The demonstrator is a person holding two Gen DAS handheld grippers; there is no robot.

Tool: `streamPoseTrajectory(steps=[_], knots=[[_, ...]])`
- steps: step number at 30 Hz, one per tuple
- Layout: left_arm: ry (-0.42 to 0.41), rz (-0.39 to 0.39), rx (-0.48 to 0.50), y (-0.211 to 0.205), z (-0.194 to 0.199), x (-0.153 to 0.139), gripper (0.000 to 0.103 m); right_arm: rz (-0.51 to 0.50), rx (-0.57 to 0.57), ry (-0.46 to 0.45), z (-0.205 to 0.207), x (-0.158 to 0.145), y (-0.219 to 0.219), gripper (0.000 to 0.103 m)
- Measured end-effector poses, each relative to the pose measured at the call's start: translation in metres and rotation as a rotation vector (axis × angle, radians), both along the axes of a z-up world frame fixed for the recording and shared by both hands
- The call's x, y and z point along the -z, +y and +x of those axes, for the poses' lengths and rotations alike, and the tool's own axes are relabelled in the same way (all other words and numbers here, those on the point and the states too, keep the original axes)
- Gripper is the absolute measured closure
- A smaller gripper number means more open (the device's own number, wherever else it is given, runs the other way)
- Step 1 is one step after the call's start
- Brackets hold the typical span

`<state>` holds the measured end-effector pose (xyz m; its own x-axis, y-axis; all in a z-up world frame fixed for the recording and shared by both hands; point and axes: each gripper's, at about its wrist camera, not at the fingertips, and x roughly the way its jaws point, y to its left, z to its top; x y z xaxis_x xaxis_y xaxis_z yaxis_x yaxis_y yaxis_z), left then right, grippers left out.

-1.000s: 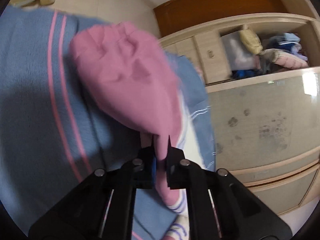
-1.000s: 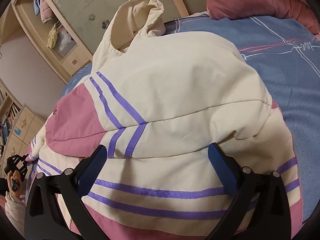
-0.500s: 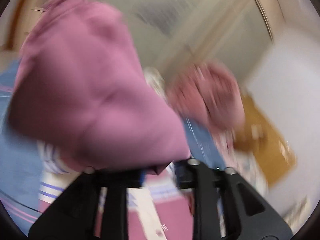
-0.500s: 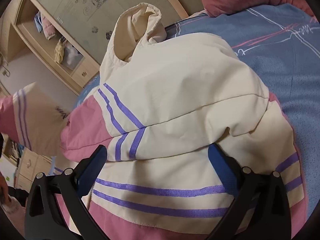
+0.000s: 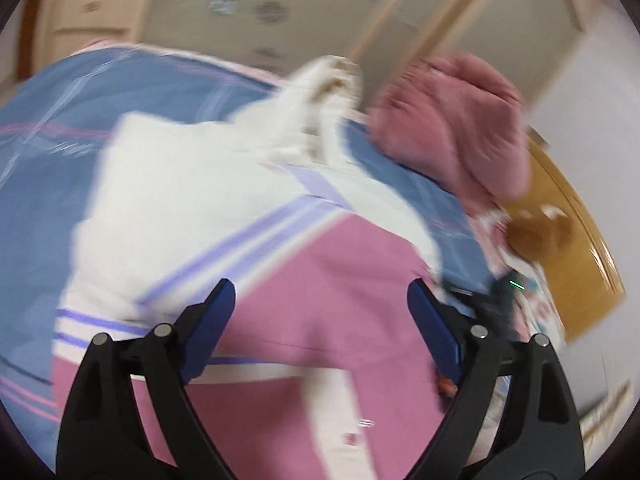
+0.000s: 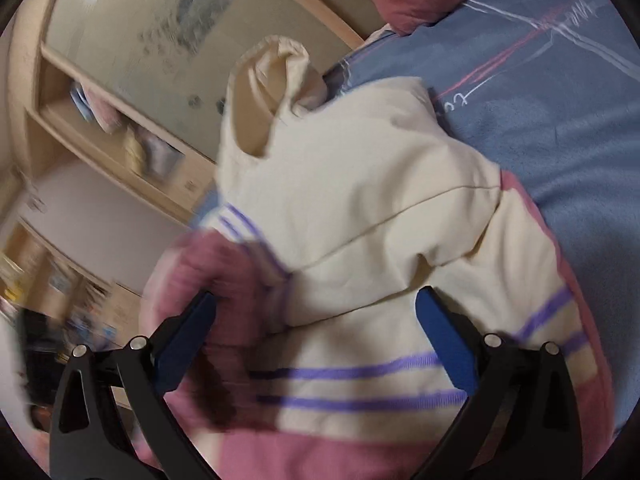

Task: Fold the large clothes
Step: 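Grasp the other pink sleeve cuff with the right tool and fold it across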

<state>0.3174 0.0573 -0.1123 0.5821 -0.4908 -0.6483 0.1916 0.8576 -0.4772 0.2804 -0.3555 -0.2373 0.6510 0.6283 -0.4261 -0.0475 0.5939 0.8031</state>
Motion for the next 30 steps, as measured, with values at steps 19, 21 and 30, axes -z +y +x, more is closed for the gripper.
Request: streamPoseTrajectory(steps=[19, 21, 30], knots=[[0.123, -0.027, -0.199, 0.093, 0.026, 0.092, 0.012, -0.598, -0.175, -0.046, 0.038, -0.105, 0.133, 0.084], [0.128, -0.062, -0.208, 0.098, 0.026, 0.097, 0.012, -0.633, -0.144, -0.079, 0.056, -0.114, 0.138, 0.084], [0.097, -0.002, -0.206, 0.088, 0.023, 0.099, 0.011, -0.593, -0.114, 0.126, 0.108, -0.051, 0.119, 0.076]])
